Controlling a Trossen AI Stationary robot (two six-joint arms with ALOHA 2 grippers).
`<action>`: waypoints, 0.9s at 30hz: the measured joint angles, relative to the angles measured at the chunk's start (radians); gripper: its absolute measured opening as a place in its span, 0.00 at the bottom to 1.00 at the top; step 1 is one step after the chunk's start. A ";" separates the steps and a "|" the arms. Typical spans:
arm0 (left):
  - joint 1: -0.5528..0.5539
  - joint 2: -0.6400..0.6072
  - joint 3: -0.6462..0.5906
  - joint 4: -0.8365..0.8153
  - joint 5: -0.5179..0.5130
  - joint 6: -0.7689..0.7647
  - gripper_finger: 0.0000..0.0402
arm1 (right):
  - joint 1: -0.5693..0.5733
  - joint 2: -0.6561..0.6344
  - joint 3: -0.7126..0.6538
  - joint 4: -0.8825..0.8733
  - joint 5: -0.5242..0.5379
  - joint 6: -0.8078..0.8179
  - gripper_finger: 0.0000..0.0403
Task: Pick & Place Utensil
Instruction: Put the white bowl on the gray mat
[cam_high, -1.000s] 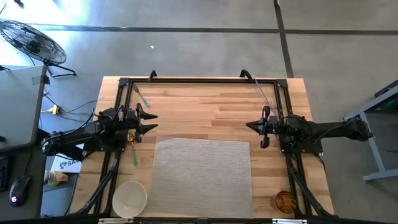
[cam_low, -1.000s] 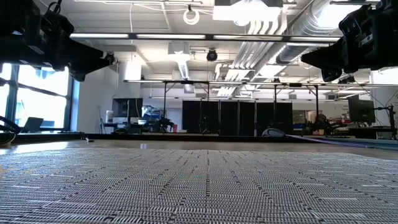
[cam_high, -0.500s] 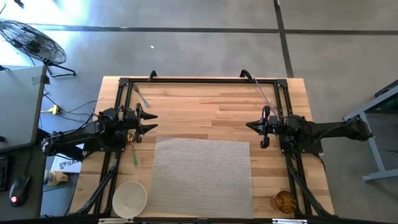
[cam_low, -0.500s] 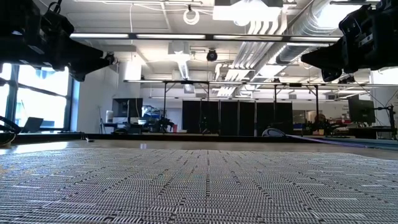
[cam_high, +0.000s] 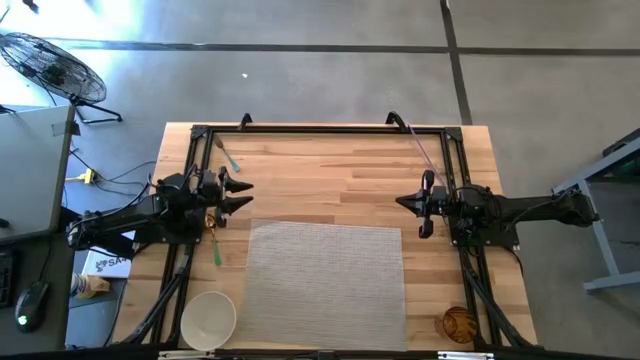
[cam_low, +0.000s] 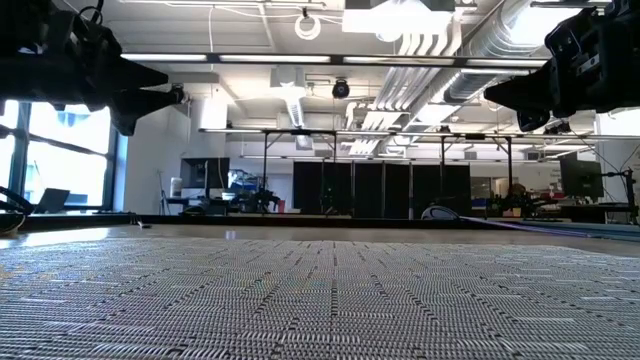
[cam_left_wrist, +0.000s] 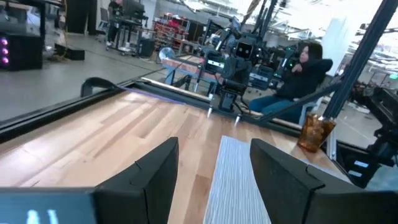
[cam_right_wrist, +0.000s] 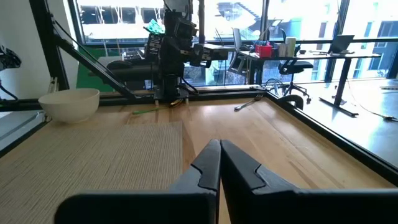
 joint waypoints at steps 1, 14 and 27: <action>0.000 0.000 0.000 0.000 0.002 -0.004 0.49 | 0.000 0.000 0.000 0.000 0.000 0.000 0.00; -0.054 0.000 0.000 0.137 0.249 -0.161 0.49 | 0.000 0.000 0.000 0.000 0.000 0.000 0.00; -0.557 0.059 0.000 0.197 -0.201 -0.095 0.49 | 0.000 0.000 0.000 0.000 0.000 0.000 0.00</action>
